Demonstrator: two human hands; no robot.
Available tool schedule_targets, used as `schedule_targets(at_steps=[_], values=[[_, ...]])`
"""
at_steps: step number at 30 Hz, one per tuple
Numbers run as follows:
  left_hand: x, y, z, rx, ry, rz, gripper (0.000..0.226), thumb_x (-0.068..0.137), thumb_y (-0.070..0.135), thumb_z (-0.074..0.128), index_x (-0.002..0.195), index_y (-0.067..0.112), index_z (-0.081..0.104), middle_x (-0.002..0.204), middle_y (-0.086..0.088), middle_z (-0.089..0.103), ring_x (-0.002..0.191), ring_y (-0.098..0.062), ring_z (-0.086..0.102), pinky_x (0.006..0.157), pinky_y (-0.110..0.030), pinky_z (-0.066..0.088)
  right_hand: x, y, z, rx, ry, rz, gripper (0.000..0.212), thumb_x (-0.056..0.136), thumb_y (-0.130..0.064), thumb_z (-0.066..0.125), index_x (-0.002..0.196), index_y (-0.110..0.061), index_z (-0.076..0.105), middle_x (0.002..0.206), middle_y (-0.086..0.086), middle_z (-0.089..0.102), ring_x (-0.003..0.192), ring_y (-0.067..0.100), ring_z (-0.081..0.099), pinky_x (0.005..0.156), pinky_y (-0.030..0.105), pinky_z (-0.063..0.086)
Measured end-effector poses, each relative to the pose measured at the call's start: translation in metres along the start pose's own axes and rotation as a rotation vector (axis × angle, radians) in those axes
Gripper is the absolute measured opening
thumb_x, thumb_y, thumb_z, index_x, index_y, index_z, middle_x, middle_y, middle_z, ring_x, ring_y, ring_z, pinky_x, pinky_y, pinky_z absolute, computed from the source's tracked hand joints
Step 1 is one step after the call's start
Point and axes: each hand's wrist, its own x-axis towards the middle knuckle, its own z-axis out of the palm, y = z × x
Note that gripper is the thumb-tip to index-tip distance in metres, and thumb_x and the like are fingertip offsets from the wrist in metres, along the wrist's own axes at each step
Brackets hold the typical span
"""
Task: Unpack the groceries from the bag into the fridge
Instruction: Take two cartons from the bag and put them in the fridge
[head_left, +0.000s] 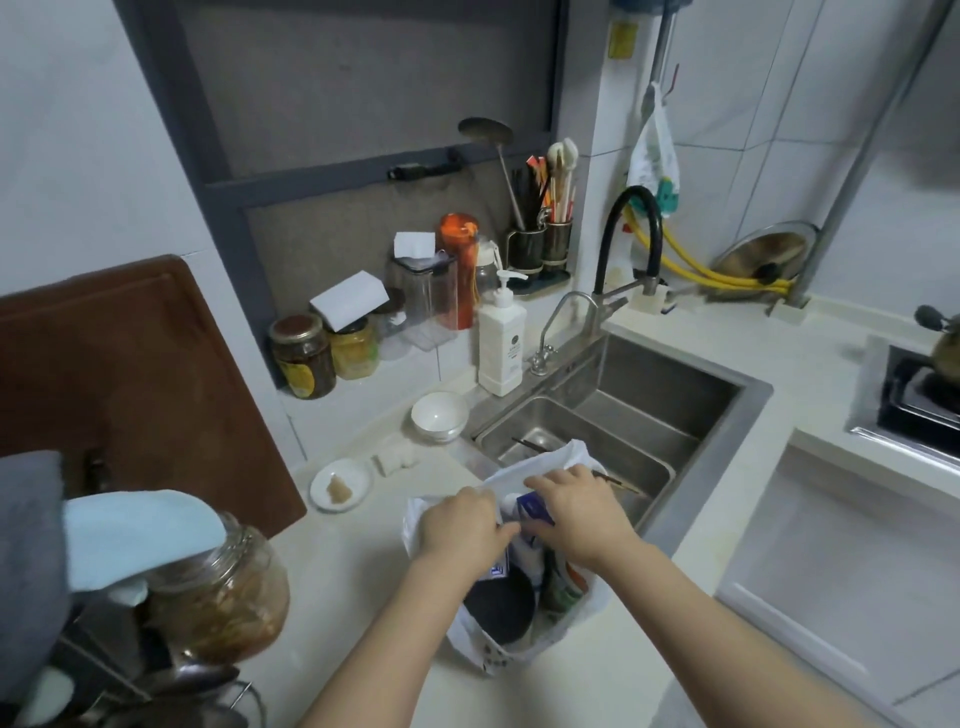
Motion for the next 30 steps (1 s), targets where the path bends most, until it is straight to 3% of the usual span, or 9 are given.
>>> schedule_targets(at_steps=[6, 9, 12, 13, 15, 19, 23, 28, 30], values=[[0.007, 0.003, 0.014, -0.063, -0.032, -0.069, 0.054, 0.09, 0.056, 0.045, 0.123, 0.012, 0.047, 0.122, -0.007, 0.06, 0.113, -0.024, 0.058, 0.081, -0.033, 0.045, 0.005, 0.002, 0.003, -0.136, -0.11, -0.134, 0.063, 0.088, -0.031, 0.052, 0.144, -0.023, 0.026, 0.145, 0.0, 0.036, 0.138, 0.029, 0.019, 0.107, 0.038, 0.023], [0.008, 0.005, 0.017, -0.152, -0.053, -0.113, 0.053, 0.087, 0.051, 0.05, 0.124, 0.013, 0.043, 0.118, -0.007, 0.063, 0.108, -0.025, 0.06, 0.078, -0.033, 0.046, 0.007, -0.001, 0.005, -0.176, -0.107, -0.163, 0.065, 0.086, -0.029, 0.056, 0.145, -0.019, 0.029, 0.141, 0.003, 0.044, 0.139, 0.033, 0.022, 0.106, 0.041, 0.027], [0.009, 0.007, 0.017, -0.192, -0.054, -0.148, 0.061, 0.086, 0.043, 0.054, 0.134, 0.012, 0.034, 0.121, -0.009, 0.061, 0.108, -0.028, 0.06, 0.079, -0.034, 0.047, 0.008, 0.0, 0.014, -0.238, 0.025, -0.217, 0.052, 0.047, -0.037, 0.084, 0.096, -0.028, 0.069, 0.087, -0.009, 0.07, 0.111, 0.033, 0.061, 0.079, 0.035, 0.052], [0.008, 0.008, 0.016, -0.19, -0.053, -0.153, 0.062, 0.086, 0.039, 0.055, 0.136, 0.012, 0.031, 0.122, -0.009, 0.061, 0.108, -0.029, 0.06, 0.079, -0.034, 0.047, 0.008, 0.001, 0.017, -0.255, 0.082, -0.214, 0.048, 0.034, -0.038, 0.086, 0.078, -0.032, 0.068, 0.072, -0.013, 0.067, 0.1, 0.029, 0.067, 0.073, 0.031, 0.054], [0.005, 0.011, 0.013, -0.177, -0.028, -0.161, 0.061, 0.085, 0.034, 0.055, 0.137, 0.012, 0.03, 0.121, -0.01, 0.061, 0.109, -0.03, 0.059, 0.081, -0.034, 0.046, 0.007, 0.003, 0.022, -0.221, 0.154, -0.254, 0.046, 0.028, -0.035, 0.084, 0.069, -0.033, 0.063, 0.066, -0.013, 0.064, 0.094, 0.024, 0.069, 0.074, 0.029, 0.054], [-0.004, 0.013, 0.005, -0.209, 0.035, -0.204, 0.058, 0.082, 0.036, 0.054, 0.132, 0.013, 0.035, 0.115, -0.008, 0.066, 0.108, -0.029, 0.061, 0.083, -0.034, 0.045, -0.002, 0.009, 0.014, -0.116, 0.325, -0.303, 0.051, 0.037, -0.03, 0.081, 0.084, -0.03, 0.06, 0.079, -0.015, 0.065, 0.091, 0.016, 0.064, 0.077, 0.026, 0.043], [-0.011, 0.013, -0.018, -0.371, 0.074, -0.28, 0.051, 0.081, 0.042, 0.054, 0.125, 0.018, 0.041, 0.114, -0.006, 0.067, 0.109, -0.028, 0.06, 0.081, -0.031, 0.045, -0.014, 0.008, -0.011, -0.011, 0.417, -0.241, 0.057, 0.049, -0.041, 0.08, 0.098, -0.029, 0.054, 0.085, -0.017, 0.065, 0.078, 0.01, 0.059, 0.066, 0.027, 0.023], [-0.018, 0.009, -0.053, -0.836, 0.141, -0.338, 0.067, 0.071, 0.048, 0.06, 0.131, 0.023, 0.044, 0.114, -0.002, 0.066, 0.103, -0.026, 0.063, 0.088, -0.033, 0.05, -0.022, 0.007, -0.036, 0.301, 0.558, -0.118, 0.048, 0.071, -0.04, 0.071, 0.112, -0.033, 0.049, 0.096, -0.017, 0.064, 0.085, 0.008, 0.057, 0.073, 0.024, 0.03], [-0.019, 0.009, -0.065, -1.203, 0.177, -0.359, 0.079, 0.068, 0.041, 0.065, 0.14, 0.02, 0.039, 0.113, -0.006, 0.067, 0.087, -0.024, 0.067, 0.073, -0.036, 0.058, -0.025, 0.007, -0.045, 0.421, 0.604, -0.07, 0.047, 0.072, -0.039, 0.074, 0.113, -0.034, 0.051, 0.101, -0.022, 0.06, 0.092, 0.004, 0.052, 0.078, 0.026, 0.029]])
